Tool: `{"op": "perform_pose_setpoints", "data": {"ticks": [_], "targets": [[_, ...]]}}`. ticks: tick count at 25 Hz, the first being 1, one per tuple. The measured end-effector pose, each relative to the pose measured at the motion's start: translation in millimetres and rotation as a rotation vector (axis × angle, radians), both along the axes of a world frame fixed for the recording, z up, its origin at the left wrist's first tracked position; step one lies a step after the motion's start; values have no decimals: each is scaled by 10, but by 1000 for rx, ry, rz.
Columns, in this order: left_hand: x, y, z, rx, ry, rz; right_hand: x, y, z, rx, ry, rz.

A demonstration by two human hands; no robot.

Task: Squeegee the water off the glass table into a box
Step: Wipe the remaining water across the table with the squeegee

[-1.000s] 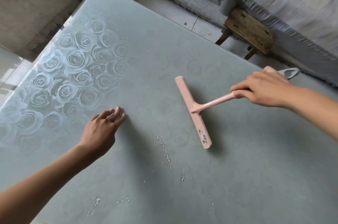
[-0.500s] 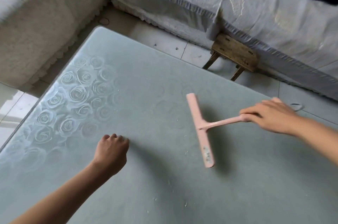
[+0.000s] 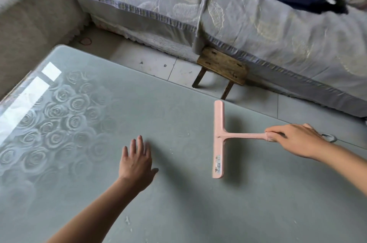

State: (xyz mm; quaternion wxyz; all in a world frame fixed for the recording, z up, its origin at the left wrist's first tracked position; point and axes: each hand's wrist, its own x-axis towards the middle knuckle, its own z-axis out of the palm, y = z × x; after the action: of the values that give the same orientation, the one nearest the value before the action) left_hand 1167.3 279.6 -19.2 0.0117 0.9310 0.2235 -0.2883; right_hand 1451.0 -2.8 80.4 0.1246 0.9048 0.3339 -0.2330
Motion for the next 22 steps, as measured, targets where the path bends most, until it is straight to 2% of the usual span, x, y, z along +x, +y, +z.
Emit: {"op": "perform_pose_setpoints", "data": {"ticks": [2, 5, 11, 14, 18, 20, 22], "targets": [[82, -132, -61, 2, 52, 61, 244, -359, -6, -20, 19, -66], [151, -197, -148, -29, 58, 149, 482, -586, -196, -51, -17, -36], [194, -199, -219, -152, 1, 267, 111, 57, -780, 215, 197, 143], [134, -201, -227, -170, -45, 276, 440, 93, -598, 168, 131, 240], [117, -196, -269, -185, -98, 304, 1234, -95, -229, 11, 82, 139], [111, -208, -285, -198, -134, 307, 1247, 53, -283, -29, 129, 179], [72, -206, -305, -218, -161, 329, 997, 405, -495, 15, 244, 271]]}}
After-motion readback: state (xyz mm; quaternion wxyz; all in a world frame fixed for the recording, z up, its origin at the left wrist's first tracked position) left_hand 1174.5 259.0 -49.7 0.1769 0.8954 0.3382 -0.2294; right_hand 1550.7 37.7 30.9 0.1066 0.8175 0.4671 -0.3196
